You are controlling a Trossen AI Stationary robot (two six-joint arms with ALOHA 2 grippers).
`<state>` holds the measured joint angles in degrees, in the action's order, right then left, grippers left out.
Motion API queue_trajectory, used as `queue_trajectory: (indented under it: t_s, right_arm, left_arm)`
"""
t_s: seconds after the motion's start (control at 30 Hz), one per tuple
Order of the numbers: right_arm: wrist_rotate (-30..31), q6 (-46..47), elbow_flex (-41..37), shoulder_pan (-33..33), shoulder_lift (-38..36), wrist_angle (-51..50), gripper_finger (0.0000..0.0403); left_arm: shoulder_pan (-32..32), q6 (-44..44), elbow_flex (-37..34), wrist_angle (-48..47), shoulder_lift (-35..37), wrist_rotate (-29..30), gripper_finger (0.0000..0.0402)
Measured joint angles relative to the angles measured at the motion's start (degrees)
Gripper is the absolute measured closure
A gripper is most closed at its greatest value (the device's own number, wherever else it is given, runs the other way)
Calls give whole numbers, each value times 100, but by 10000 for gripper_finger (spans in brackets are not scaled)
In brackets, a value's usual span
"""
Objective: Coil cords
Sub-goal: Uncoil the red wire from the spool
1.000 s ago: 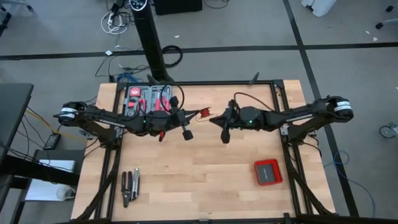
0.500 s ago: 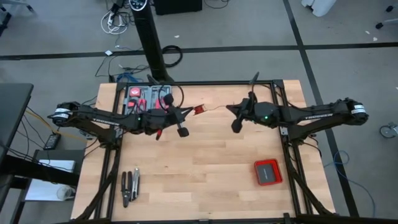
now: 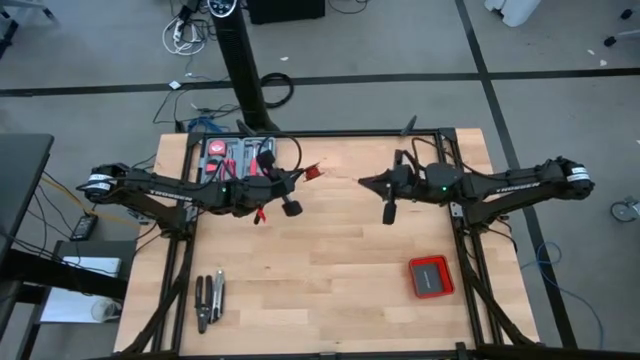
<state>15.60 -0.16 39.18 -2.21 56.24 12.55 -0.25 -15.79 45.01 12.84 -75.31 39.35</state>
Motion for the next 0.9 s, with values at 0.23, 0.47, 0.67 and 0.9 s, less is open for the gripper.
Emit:
queue_trajectory:
  t_s: [0.23, 0.47, 0.67, 0.9]
  right_arm:
    - [-1072, 116, 0, 77, 652, 300, 403]
    - [-1271, 520, -2, 342, 1289, -50, 403]
    - [-120, 983, -2, 530, 1168, -1024, 403]
    - [1005, 1262, -2, 639, 467, -2103, 403]
  left_arm:
    - [0, 440, 0, 396, 0, -4, 401]
    - [0, 522, 0, 874, 0, -600, 401]
    - [-2, 443, 0, 929, -2, -1116, 401]
    - [6, 210, -2, 614, 96, -823, 401]
